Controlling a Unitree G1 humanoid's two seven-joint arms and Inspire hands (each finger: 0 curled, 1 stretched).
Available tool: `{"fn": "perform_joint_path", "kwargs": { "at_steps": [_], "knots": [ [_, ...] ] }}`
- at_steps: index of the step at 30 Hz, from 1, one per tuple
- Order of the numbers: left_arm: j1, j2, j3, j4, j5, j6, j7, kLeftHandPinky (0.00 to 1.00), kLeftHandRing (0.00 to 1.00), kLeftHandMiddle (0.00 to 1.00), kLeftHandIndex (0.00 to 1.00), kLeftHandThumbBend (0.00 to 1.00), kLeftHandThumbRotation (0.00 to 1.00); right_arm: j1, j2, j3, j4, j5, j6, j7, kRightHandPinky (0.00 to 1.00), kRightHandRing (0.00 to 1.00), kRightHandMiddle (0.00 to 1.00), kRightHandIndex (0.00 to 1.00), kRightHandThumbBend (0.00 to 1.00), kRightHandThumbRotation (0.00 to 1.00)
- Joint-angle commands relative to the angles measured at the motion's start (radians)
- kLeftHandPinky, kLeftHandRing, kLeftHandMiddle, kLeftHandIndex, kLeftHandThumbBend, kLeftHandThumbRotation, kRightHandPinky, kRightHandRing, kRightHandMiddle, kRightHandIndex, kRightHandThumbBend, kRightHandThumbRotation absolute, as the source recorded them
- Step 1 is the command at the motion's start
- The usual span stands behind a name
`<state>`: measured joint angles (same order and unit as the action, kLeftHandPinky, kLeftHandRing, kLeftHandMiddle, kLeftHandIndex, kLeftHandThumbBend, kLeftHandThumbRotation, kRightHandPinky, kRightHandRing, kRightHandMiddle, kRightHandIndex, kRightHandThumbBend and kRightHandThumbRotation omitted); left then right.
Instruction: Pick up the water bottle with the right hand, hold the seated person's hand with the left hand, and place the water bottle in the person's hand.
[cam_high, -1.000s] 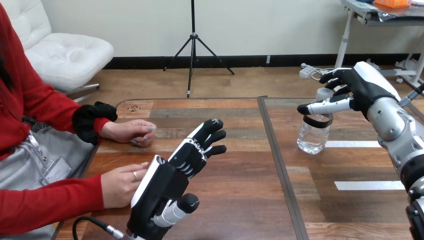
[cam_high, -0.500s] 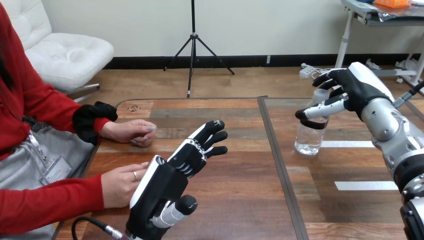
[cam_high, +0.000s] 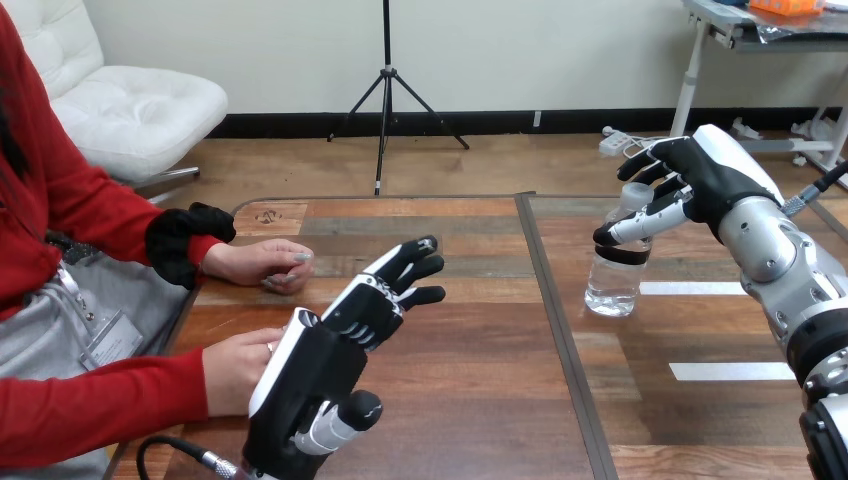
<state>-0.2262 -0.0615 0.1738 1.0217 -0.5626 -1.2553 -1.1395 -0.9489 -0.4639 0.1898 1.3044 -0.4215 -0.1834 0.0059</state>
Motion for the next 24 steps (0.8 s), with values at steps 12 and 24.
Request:
{"fn": "perform_joint_path", "kwargs": {
  "at_steps": [12,24],
  "knots": [
    [-0.012,-0.046,0.004,-0.039,-0.04,-0.019,-0.028,0.8,0.89,0.91,0.86,0.97,0.8,-0.018,0.009,-0.039,-0.002,0.051,-0.038,-0.027,0.37,0.44,0.52,0.57,0.87,0.0],
    [-0.012,-0.049,0.006,-0.045,-0.052,-0.007,-0.044,0.8,0.89,0.91,0.86,0.96,0.79,0.0,0.012,-0.05,-0.019,0.058,-0.055,-0.039,0.3,0.37,0.47,0.52,0.83,0.0]
  ]
}}
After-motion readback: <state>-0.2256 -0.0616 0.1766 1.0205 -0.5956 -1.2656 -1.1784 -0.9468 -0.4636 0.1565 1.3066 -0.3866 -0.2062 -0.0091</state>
